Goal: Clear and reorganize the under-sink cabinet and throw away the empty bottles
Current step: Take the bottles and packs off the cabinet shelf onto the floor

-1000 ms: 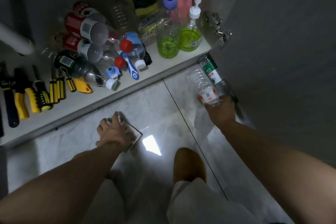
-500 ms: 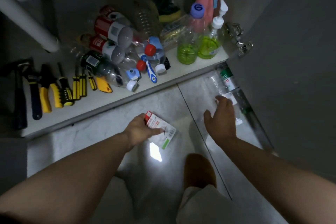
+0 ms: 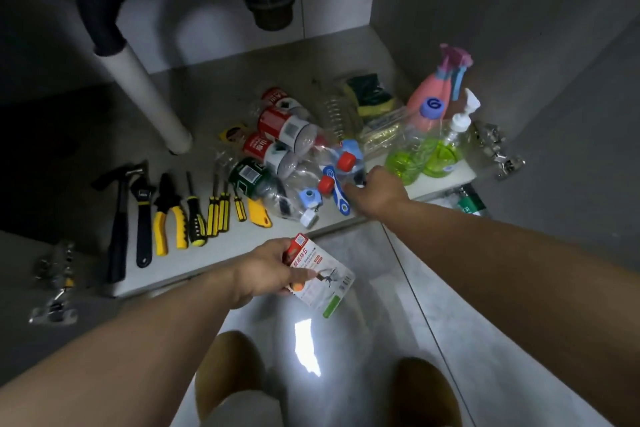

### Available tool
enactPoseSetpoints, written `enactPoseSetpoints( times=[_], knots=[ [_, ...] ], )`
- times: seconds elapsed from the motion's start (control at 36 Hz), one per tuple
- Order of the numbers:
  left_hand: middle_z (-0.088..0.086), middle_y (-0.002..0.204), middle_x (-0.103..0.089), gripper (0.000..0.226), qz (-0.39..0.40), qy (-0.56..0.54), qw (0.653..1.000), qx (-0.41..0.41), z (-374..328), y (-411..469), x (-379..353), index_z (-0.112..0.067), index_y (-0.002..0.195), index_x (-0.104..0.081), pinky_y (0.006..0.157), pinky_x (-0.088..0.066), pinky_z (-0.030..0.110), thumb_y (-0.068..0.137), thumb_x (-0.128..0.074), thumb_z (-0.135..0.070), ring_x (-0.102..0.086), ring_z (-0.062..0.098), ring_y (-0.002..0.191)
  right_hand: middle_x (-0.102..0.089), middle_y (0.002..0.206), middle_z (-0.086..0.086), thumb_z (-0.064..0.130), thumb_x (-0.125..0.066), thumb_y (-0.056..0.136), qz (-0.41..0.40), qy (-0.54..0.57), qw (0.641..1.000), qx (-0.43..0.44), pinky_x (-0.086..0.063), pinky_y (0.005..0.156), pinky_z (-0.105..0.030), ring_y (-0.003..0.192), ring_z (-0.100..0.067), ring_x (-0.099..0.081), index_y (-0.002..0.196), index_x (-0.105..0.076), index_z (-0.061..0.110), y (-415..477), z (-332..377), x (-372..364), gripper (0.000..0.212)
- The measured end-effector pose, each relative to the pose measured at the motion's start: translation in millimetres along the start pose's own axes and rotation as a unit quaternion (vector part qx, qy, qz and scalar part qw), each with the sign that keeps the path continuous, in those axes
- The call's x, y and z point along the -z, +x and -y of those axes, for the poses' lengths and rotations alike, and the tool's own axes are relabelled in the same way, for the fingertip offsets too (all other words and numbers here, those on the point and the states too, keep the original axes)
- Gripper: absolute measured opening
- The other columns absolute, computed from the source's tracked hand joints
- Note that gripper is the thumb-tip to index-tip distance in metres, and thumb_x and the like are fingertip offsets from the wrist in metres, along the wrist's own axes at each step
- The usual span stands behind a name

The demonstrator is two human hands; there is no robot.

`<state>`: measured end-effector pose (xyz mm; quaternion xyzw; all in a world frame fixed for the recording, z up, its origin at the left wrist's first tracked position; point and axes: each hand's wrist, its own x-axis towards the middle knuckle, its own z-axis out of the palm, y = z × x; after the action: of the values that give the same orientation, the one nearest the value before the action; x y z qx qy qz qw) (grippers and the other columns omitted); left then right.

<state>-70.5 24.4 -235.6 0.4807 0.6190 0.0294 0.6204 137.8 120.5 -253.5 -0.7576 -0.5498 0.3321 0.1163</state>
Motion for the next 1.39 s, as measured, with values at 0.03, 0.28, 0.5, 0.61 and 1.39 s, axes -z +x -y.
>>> enactPoseSetpoints(
  times=[0.03,0.28,0.5,0.61,1.39],
  knots=[
    [0.002,0.113,-0.075,0.028,-0.001,-0.006,1.000,-0.002,1.5,0.3,0.9,-0.015,0.117,-0.062,0.086,-0.062,0.033,0.091,-0.073,-0.014,-0.072,0.018,0.102,-0.067,0.111,-0.013,0.050,-0.064,0.090,0.004,-0.005,1.000,-0.017,-0.041,0.072,-0.028,0.097,-0.029,-0.063,0.100,-0.059,0.010,2.9,4.5,-1.9,0.042],
    [0.003,0.118,-0.072,0.027,-0.071,-0.028,0.992,-0.095,-10.7,12.5,6.9,-0.014,0.122,-0.061,0.088,-0.061,0.033,0.095,-0.066,-0.008,-0.070,0.016,0.104,-0.070,0.098,-0.015,0.024,-0.072,0.084,0.025,0.118,0.988,-0.094,-0.063,0.075,-0.045,0.088,-0.031,-0.070,0.100,-0.067,0.005,0.3,-0.6,-3.7,0.026],
    [0.005,0.130,-0.061,0.032,-0.118,0.002,0.986,-0.120,-6.3,19.4,4.4,-0.019,0.127,-0.060,0.094,-0.058,0.033,0.097,-0.065,-0.011,-0.063,0.020,0.117,-0.073,0.100,-0.013,0.029,-0.075,0.082,0.011,0.163,0.980,-0.113,-0.059,0.087,-0.042,0.094,-0.032,-0.071,0.099,-0.068,0.008,2.0,-0.2,-22.6,0.028],
    [0.002,0.119,-0.068,0.020,-0.146,-0.001,0.980,-0.133,-4.9,20.3,10.3,-0.016,0.112,-0.062,0.082,-0.059,0.025,0.095,-0.065,-0.006,-0.065,0.017,0.108,-0.074,0.098,-0.012,0.033,-0.071,0.085,-0.033,0.162,0.980,-0.109,-0.058,0.087,-0.038,0.093,-0.029,-0.071,0.100,-0.071,0.007,-1.7,-3.3,-26.2,0.030],
    [0.000,0.103,-0.074,0.016,-0.021,0.056,0.997,-0.057,-32.2,24.7,-53.7,-0.017,0.111,-0.064,0.058,-0.055,0.016,0.097,-0.063,-0.009,-0.071,0.009,0.088,-0.074,0.089,-0.005,0.031,-0.069,0.091,0.001,0.070,0.972,-0.225,-0.053,0.081,-0.029,0.088,-0.022,-0.069,0.096,-0.069,0.013,-152.6,-243.2,-3.7,0.019]
  ],
)
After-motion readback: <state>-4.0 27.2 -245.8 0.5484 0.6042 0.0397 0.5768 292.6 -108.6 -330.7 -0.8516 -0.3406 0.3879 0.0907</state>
